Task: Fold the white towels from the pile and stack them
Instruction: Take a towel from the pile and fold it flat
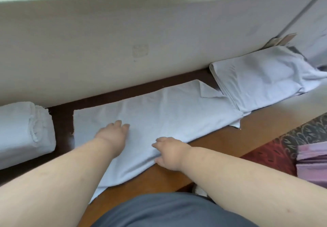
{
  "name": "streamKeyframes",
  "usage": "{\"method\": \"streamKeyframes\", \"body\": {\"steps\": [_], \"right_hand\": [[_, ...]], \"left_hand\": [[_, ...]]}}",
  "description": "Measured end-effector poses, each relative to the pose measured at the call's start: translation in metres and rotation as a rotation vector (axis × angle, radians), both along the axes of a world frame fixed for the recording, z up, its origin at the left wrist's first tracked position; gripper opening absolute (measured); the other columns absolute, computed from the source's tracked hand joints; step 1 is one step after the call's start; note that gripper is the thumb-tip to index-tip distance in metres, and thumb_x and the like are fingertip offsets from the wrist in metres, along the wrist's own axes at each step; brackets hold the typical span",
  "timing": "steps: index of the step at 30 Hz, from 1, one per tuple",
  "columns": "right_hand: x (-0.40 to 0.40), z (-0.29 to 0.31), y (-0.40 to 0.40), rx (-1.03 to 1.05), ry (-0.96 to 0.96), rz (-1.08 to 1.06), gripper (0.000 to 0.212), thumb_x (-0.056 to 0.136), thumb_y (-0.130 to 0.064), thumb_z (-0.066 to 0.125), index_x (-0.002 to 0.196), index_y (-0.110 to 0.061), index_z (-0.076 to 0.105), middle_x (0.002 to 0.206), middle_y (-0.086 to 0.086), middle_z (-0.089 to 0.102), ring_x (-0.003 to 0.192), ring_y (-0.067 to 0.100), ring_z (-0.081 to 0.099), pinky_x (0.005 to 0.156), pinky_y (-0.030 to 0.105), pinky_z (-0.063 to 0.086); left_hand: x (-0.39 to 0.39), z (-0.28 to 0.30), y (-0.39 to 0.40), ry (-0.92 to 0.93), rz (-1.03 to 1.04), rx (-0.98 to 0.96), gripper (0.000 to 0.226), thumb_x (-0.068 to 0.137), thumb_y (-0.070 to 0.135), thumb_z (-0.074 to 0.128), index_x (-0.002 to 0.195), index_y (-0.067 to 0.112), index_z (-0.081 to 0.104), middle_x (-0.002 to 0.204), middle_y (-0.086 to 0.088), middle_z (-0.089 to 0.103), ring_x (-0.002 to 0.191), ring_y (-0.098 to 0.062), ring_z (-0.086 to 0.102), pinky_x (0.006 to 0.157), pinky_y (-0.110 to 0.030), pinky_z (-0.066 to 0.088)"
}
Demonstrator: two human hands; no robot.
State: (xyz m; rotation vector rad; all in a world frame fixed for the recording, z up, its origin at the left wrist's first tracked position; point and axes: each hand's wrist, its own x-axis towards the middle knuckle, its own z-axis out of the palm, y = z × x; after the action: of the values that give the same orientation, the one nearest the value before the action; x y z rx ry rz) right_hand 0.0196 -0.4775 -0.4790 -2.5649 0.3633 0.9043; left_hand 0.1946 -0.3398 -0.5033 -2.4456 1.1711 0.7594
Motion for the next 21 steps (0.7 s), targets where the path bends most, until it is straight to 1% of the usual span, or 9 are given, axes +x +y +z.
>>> {"method": "streamKeyframes", "body": {"steps": [3, 5, 10, 13, 15, 17, 19, 21], "right_hand": [[-0.034, 0.004, -0.045, -0.125, 0.106, -0.15, 0.059, 0.096, -0.046, 0.049, 0.147, -0.016, 0.04, 0.154, 0.007, 0.032, 0.14, 0.03, 0.032, 0.112, 0.044, 0.035], [-0.058, 0.005, -0.069, -0.159, 0.134, -0.218, 0.06, 0.096, -0.048, 0.049, 0.147, -0.017, 0.039, 0.155, 0.006, 0.031, 0.14, 0.03, 0.03, 0.111, 0.045, 0.035], [-0.117, 0.0, -0.115, -0.159, 0.191, -0.29, 0.064, 0.096, -0.045, 0.048, 0.151, -0.016, 0.033, 0.159, 0.007, 0.024, 0.144, 0.031, 0.023, 0.114, 0.047, 0.031], [-0.147, -0.007, -0.146, -0.153, 0.219, -0.357, 0.063, 0.095, -0.045, 0.048, 0.149, -0.017, 0.036, 0.156, 0.007, 0.028, 0.142, 0.031, 0.026, 0.111, 0.048, 0.034], [-0.162, -0.012, -0.173, -0.107, 0.201, -0.499, 0.062, 0.094, -0.046, 0.048, 0.148, -0.019, 0.038, 0.151, 0.006, 0.034, 0.136, 0.03, 0.035, 0.107, 0.046, 0.04], [-0.173, -0.018, -0.204, -0.026, 0.137, -0.715, 0.061, 0.094, -0.045, 0.049, 0.149, -0.021, 0.037, 0.147, 0.005, 0.041, 0.127, 0.028, 0.046, 0.1, 0.041, 0.046], [-0.183, -0.025, -0.232, 0.09, 0.034, -0.955, 0.062, 0.093, -0.044, 0.054, 0.149, -0.023, 0.037, 0.14, 0.003, 0.049, 0.11, 0.022, 0.056, 0.089, 0.033, 0.049], [-0.189, -0.034, -0.255, 0.183, -0.042, -1.126, 0.066, 0.091, -0.043, 0.061, 0.148, -0.022, 0.037, 0.133, 0.0, 0.055, 0.099, 0.016, 0.055, 0.081, 0.028, 0.046]], "left_hand": [[-0.029, 0.007, -0.033, 0.084, -0.072, -0.038, 0.072, 0.089, 0.005, 0.031, 0.154, 0.031, 0.014, 0.161, -0.003, 0.011, 0.143, -0.028, 0.023, 0.111, -0.041, 0.034], [-0.046, 0.01, -0.056, 0.122, -0.104, -0.046, 0.072, 0.089, 0.005, 0.027, 0.154, 0.034, 0.012, 0.162, 0.0, 0.01, 0.145, -0.026, 0.02, 0.112, -0.04, 0.032], [-0.084, 0.008, -0.11, 0.137, -0.125, 0.018, 0.068, 0.095, 0.008, 0.029, 0.154, 0.035, 0.009, 0.163, 0.004, 0.007, 0.146, -0.025, 0.018, 0.114, -0.04, 0.03], [-0.106, 0.012, -0.147, 0.13, -0.113, 0.041, 0.067, 0.097, 0.009, 0.032, 0.155, 0.031, 0.008, 0.163, 0.002, 0.007, 0.146, -0.026, 0.019, 0.113, -0.041, 0.031], [-0.119, 0.016, -0.171, 0.124, -0.117, 0.044, 0.066, 0.098, 0.009, 0.033, 0.156, 0.029, 0.008, 0.162, 0.001, 0.009, 0.145, -0.025, 0.021, 0.112, -0.04, 0.032], [-0.129, 0.019, -0.198, 0.116, -0.122, 0.023, 0.064, 0.098, 0.01, 0.033, 0.155, 0.028, 0.01, 0.161, 0.0, 0.012, 0.143, -0.025, 0.023, 0.111, -0.04, 0.033], [-0.138, 0.02, -0.227, 0.123, -0.111, -0.011, 0.062, 0.099, 0.013, 0.033, 0.155, 0.029, 0.012, 0.16, 0.001, 0.016, 0.141, -0.025, 0.027, 0.109, -0.04, 0.034], [-0.143, 0.02, -0.258, 0.139, -0.055, -0.064, 0.06, 0.099, 0.016, 0.033, 0.154, 0.031, 0.015, 0.158, 0.001, 0.021, 0.139, -0.025, 0.031, 0.108, -0.04, 0.036]]}}
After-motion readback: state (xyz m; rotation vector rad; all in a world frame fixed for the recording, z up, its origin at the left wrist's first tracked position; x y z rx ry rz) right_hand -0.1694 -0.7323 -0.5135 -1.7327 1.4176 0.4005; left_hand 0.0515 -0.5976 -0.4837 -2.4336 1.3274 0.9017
